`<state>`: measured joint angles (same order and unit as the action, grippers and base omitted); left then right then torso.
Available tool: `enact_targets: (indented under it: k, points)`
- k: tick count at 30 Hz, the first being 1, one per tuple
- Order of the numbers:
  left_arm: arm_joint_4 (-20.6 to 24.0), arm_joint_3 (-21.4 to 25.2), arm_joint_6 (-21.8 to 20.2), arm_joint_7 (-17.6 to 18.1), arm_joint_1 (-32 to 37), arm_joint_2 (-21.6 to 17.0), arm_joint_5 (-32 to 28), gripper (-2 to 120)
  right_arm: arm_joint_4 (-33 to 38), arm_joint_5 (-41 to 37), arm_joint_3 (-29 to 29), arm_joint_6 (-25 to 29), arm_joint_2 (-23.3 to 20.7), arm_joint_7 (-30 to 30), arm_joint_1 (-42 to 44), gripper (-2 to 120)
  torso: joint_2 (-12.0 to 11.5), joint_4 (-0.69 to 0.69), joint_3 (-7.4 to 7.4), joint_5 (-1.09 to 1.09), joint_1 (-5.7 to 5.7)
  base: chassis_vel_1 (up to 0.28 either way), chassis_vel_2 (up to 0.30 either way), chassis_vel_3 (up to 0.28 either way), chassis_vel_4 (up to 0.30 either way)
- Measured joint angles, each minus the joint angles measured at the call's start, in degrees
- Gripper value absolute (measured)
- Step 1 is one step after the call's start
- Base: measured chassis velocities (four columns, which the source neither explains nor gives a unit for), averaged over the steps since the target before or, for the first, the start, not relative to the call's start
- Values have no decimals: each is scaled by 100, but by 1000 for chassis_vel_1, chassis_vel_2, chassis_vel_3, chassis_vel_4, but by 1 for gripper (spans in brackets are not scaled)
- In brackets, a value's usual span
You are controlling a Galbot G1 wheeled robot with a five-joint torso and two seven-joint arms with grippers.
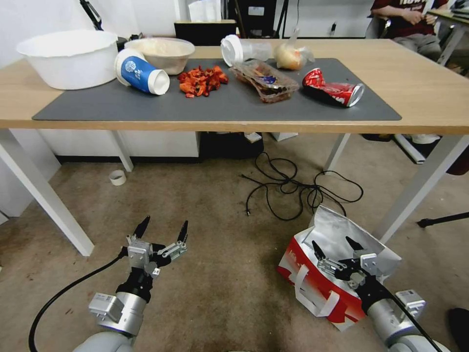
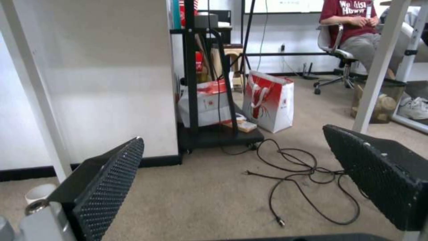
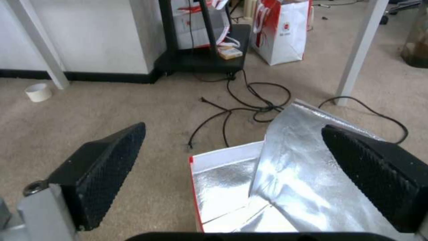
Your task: Pick up the food delivery bag from the floor and place it on the table.
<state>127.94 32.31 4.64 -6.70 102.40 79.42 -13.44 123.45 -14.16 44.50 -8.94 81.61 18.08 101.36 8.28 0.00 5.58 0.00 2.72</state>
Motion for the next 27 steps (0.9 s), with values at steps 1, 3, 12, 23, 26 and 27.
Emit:
enact_targets:
  k: [1, 3, 12, 23, 26, 27]
  points:
    - [0, 0, 0, 0, 0, 0, 0, 100, 0, 0, 0, 0, 0, 0, 0, 100, 0, 0, 0, 0, 0, 0, 0, 0, 0]
    - [0, -2, 2, 0, 0, -2, 0, 100, 0, 1, 1, 3, 2, 0, 1, 100, -58, 0, -48, 0, -11, 0, 0, 0, 0]
    - [-2, -8, 12, 0, -11, -6, 1, 100, 0, 2, 20, 14, 8, 0, 5, 100, -244, 0, -204, 0, -40, 0, 0, 0, 0]
    - [-20, -10, 44, 0, -15, -4, 1, 100, 19, 4, 31, 15, 14, -1, 9, 100, -520, 0, -462, 0, -61, 0, 0, 0, 0]
    - [-21, -16, 57, -1, -9, 2, 1, 100, 20, 4, 33, 15, 14, 0, 10, 100, -574, 0, -515, 0, -61, 0, 0, 0, 0]
    - [-21, -18, 63, -4, -8, 5, 1, 100, 21, 5, 35, 15, 16, 0, 11, 100, -602, 0, -542, 0, -61, 0, 0, 0, 0]
